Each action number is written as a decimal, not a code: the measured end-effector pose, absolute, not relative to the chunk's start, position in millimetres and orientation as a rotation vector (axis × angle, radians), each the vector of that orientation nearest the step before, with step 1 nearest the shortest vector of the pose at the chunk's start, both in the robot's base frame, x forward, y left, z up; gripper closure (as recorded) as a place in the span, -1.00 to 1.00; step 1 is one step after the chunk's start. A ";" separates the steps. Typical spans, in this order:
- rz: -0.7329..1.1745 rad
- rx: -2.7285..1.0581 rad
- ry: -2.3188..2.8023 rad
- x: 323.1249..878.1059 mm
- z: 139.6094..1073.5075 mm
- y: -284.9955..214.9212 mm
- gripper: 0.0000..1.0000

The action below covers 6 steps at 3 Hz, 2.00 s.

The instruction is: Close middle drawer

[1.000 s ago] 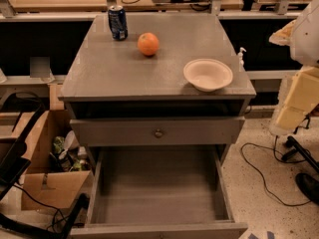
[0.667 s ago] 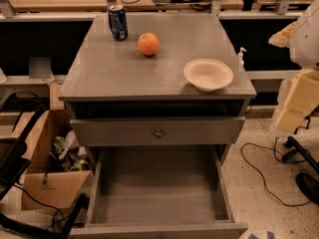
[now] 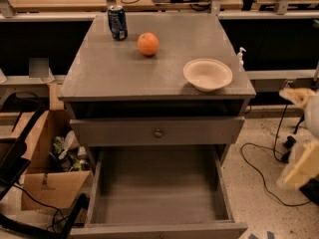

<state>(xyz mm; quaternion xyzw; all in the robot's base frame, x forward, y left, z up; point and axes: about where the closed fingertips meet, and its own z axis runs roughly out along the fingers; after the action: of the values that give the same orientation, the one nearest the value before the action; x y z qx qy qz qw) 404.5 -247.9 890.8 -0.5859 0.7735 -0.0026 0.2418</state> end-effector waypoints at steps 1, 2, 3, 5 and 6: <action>0.023 -1.487 2.096 385.9 808.2 -288.4 -1.00; -0.014 -1.496 2.079 392.4 817.9 -287.3 -1.00; 0.008 -1.498 2.077 388.3 798.3 -283.0 -1.00; 0.152 -1.421 2.077 381.4 692.0 -297.6 -1.00; 0.219 -1.383 2.079 377.7 639.8 -302.9 -0.75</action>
Offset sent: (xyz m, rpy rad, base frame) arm -0.0175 -0.0290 -0.0653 0.0674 -0.0163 -0.0357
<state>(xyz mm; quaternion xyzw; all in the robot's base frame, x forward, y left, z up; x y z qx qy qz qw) 377.7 -302.9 639.8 -0.5240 0.7881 0.0829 0.3122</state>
